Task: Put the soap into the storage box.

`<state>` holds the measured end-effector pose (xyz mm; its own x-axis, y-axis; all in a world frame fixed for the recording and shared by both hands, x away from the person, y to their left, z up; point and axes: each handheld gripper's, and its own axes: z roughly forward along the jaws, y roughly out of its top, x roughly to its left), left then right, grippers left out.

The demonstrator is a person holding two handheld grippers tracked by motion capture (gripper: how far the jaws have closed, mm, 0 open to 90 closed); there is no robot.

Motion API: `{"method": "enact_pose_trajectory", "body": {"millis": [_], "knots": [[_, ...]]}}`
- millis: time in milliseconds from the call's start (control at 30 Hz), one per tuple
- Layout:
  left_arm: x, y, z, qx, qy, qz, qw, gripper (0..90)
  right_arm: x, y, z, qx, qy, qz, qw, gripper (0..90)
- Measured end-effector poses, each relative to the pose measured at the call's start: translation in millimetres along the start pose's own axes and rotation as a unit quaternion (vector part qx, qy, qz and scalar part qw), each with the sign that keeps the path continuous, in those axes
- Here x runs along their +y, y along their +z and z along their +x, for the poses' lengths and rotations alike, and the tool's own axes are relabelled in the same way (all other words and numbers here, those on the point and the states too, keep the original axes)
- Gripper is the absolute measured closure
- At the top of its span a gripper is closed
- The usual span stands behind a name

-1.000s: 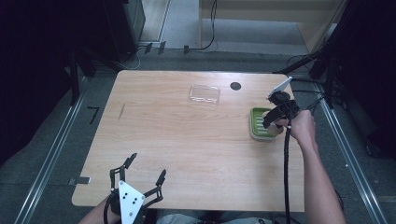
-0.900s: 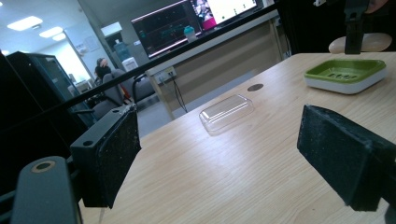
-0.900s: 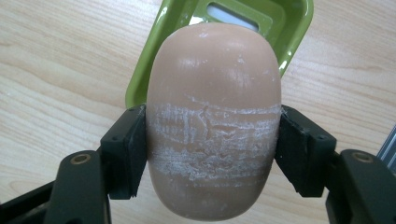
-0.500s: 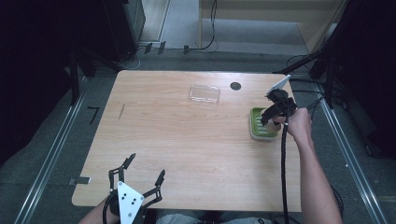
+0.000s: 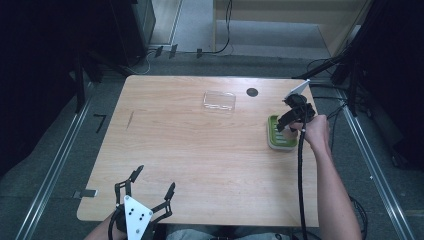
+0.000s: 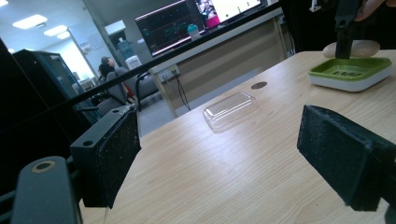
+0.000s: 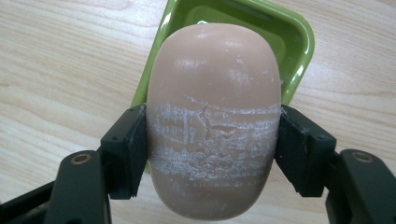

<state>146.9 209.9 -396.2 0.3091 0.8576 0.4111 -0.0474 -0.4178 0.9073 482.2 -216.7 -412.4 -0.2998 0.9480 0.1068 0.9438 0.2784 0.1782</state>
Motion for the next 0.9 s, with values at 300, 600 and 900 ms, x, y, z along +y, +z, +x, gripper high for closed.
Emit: {"method": "enact_pose_trajectory", "body": {"millis": [300, 600, 900], "knots": [[-0.7, -1.8, 0.7, 0.002, 0.000, 0.001, 1.0000, 13.8, 3.5, 8.1, -0.6, 0.014, 0.012, -0.004, 0.9998, 33.5], [-1.0, -3.7, 1.4, 0.006, 0.000, 0.003, 1.0000, 13.8, 6.7, 15.8, 1.0, 0.017, 0.023, 0.000, 0.9996, 33.5], [-1.6, -5.8, 2.2, 0.009, 0.000, 0.005, 0.9999, 13.8, 10.2, 23.6, 2.8, 0.009, 0.039, 0.010, 0.9991, 33.6]]}}
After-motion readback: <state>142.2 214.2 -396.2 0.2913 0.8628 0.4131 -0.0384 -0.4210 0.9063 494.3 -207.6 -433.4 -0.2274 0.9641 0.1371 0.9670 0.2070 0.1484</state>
